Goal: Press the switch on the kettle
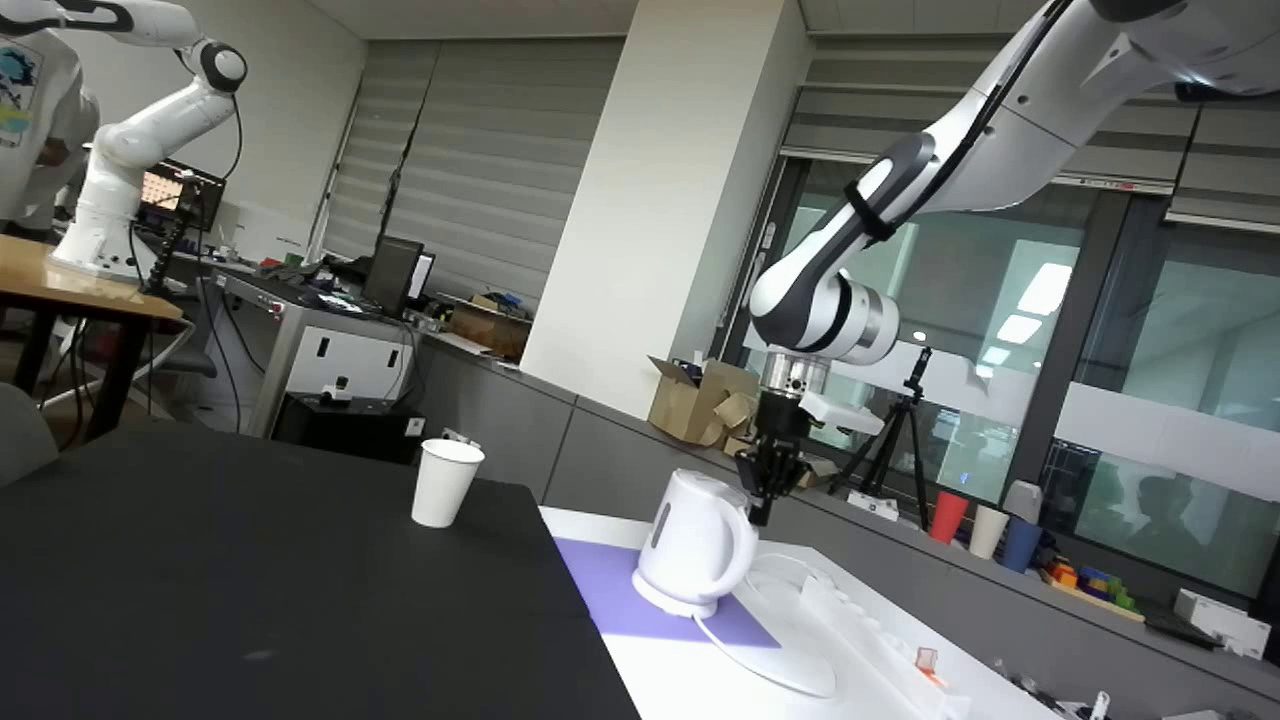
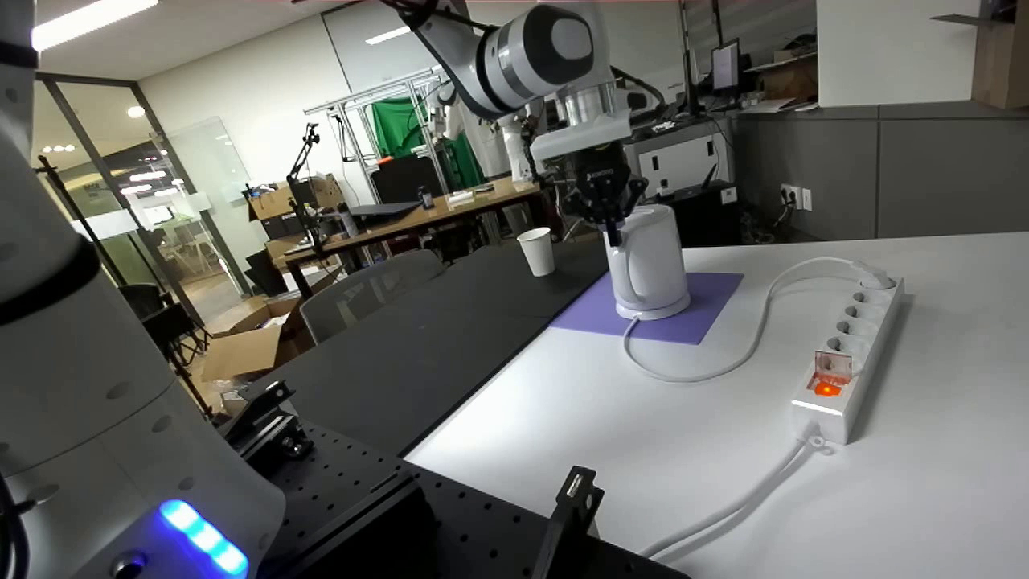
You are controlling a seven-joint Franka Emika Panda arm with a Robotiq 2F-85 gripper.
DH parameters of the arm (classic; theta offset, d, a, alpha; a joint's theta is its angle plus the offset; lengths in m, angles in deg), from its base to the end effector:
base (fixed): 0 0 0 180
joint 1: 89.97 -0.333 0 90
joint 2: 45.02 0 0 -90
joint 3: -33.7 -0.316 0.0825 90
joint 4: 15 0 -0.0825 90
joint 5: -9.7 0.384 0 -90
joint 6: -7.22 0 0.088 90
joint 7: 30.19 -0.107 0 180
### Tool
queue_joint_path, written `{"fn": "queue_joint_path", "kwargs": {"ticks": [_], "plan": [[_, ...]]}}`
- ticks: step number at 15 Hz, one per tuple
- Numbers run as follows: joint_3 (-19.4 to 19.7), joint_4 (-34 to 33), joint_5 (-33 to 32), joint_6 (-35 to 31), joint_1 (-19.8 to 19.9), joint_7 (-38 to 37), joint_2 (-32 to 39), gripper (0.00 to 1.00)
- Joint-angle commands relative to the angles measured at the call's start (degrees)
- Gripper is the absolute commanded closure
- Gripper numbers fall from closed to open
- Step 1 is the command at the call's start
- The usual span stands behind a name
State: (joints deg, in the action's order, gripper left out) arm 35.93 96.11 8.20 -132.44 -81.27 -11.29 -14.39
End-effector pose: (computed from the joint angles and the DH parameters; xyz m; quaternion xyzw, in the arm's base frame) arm 0.6076 -0.1166 0.2026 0.9963 0.0821 -0.0221 0.0130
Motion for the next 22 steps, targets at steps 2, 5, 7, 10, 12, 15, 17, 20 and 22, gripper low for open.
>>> {"fn": "queue_joint_path", "kwargs": {"ticks": [2, 5, 7, 10, 12, 15, 17, 20, 22], "plan": [[-0.1, -1.4, -0.1, -0.2, 0.3, -1.5, 2.5, 1.00], [-0.7, -1.2, 0.5, 0.3, 0.6, -0.8, 1.1, 1.00], [-1.4, -0.8, 1.3, 0.8, 0.9, 0.0, -0.6, 1.00], [-1.5, 0.5, 0.9, 0.7, 0.4, -0.2, -3.8, 1.00], [-1.1, 1.2, 0.2, 0.6, -0.1, -1.0, -6.1, 1.00], [-0.1, 1.8, -1.1, -1.0, -1.0, -2.5, -8.5, 1.00], [1.4, 2.3, -3.4, -4.2, -2.1, -5.4, -9.0, 0.74], [3.1, 2.6, -6.6, -7.2, -3.4, -9.0, -9.0, 0.61], [3.8, 2.8, -7.9, -8.0, -4.1, -10.7, -8.9, 0.46]]}}
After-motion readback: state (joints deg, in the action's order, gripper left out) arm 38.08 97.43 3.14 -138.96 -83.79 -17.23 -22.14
